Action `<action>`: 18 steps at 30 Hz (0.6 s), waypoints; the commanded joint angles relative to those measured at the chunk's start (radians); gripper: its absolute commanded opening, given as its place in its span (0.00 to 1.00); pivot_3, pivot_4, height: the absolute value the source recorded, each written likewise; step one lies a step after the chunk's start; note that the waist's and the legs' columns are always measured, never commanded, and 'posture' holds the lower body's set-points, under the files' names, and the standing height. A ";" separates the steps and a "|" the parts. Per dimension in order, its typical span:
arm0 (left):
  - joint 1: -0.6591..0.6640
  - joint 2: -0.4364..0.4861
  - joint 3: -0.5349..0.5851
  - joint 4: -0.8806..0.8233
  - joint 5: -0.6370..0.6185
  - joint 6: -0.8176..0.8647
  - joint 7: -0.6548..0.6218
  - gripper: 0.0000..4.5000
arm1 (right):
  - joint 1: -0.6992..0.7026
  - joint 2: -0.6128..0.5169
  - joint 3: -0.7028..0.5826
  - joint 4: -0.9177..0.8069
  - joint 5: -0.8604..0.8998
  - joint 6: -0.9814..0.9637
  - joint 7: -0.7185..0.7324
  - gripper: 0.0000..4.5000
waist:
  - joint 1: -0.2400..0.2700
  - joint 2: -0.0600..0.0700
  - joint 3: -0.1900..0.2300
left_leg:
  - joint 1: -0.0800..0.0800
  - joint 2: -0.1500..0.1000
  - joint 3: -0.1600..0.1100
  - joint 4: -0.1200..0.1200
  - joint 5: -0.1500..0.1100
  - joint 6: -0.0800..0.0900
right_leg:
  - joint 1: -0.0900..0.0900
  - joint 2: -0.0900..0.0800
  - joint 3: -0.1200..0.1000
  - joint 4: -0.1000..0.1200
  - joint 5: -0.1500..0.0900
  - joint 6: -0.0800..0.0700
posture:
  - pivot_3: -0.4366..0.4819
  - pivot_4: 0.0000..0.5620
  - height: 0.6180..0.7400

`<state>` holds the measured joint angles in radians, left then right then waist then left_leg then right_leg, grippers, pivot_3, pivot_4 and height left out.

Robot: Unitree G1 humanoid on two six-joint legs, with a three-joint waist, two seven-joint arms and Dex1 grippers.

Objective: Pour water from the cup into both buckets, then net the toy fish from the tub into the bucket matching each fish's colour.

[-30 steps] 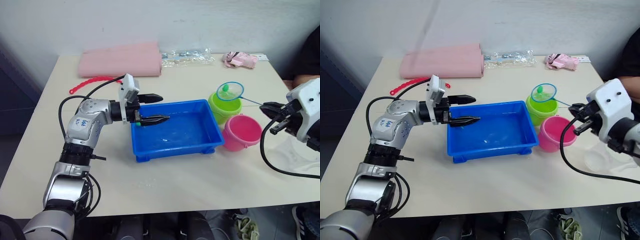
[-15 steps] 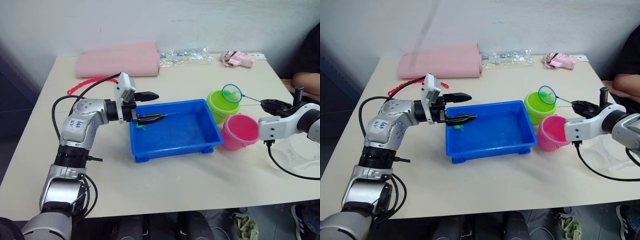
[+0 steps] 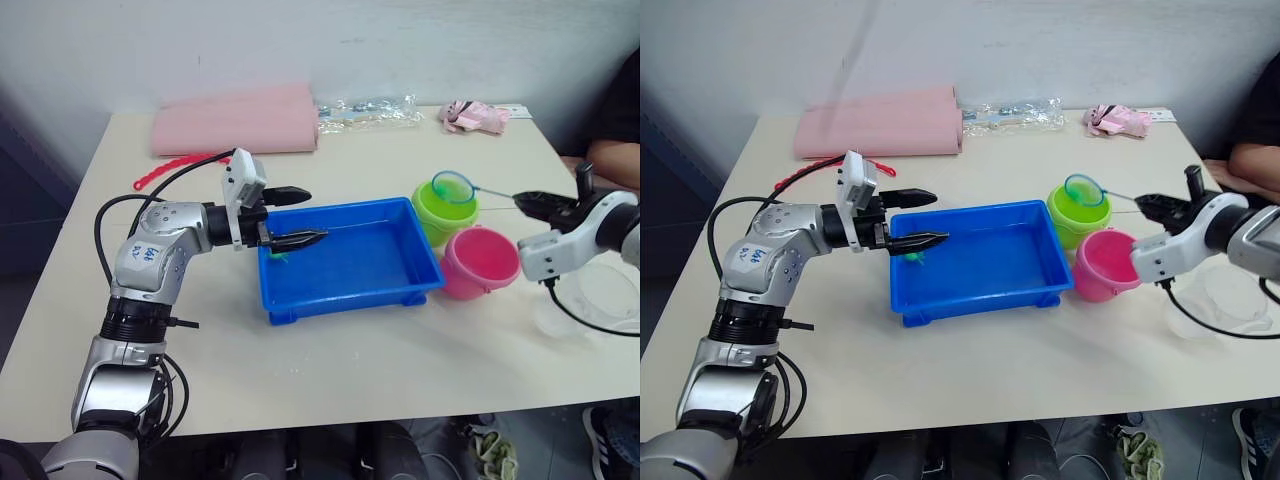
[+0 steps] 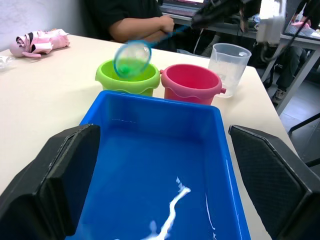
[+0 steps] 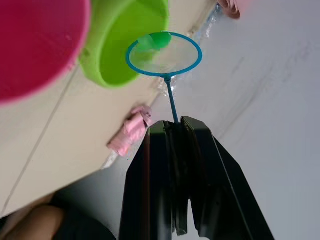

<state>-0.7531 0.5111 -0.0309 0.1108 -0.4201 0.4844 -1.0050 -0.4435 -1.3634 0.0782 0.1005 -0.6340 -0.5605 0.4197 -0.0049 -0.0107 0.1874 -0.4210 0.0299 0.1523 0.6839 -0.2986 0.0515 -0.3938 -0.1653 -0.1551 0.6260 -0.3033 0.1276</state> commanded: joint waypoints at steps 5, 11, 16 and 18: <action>0.002 0.008 0.026 -0.054 -0.013 -0.006 0.008 1.00 | -0.047 0.008 0.008 0.009 -0.026 -0.075 0.011 0.00 | 0.001 0.000 0.000 | 0.000 0.001 -0.001 0.000 0.000 0.000 | 0.000 0.000 -0.001 0.000 0.000 -0.001 | 0.48 0.27 0.98; -0.007 0.006 0.025 -0.045 -0.010 -0.010 0.009 1.00 | -0.097 0.032 -0.012 0.066 0.006 -0.018 0.033 0.00 | 0.003 0.001 0.001 | 0.000 0.000 -0.001 0.000 0.000 0.000 | 0.000 0.000 -0.001 0.000 0.000 -0.001 | 0.48 0.27 0.98; 0.000 0.011 0.023 -0.046 -0.004 -0.012 0.007 1.00 | -0.046 0.153 -0.101 -0.008 0.365 0.218 0.190 0.00 | 0.000 0.002 0.001 | 0.000 0.000 0.000 0.000 0.000 0.000 | 0.000 0.000 0.000 0.001 0.000 -0.001 | 0.48 0.27 0.98; 0.014 0.033 0.024 -0.052 0.006 -0.011 0.002 1.00 | -0.040 0.233 -0.136 -0.100 0.570 0.445 0.271 0.00 | 0.000 0.002 0.001 | 0.000 0.000 -0.001 0.000 0.000 0.000 | 0.000 0.000 -0.001 0.001 0.000 -0.001 | 0.48 0.27 0.98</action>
<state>-0.7520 0.5114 -0.0208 0.0908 -0.4214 0.4839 -0.9970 -0.5251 -1.3285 0.1062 0.1665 -0.6465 -0.5888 0.4487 -0.0052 -0.0091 0.1883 -0.4209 0.0301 0.1517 0.6838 -0.2984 0.0511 -0.3937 -0.1650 -0.1556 0.6268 -0.3037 0.1269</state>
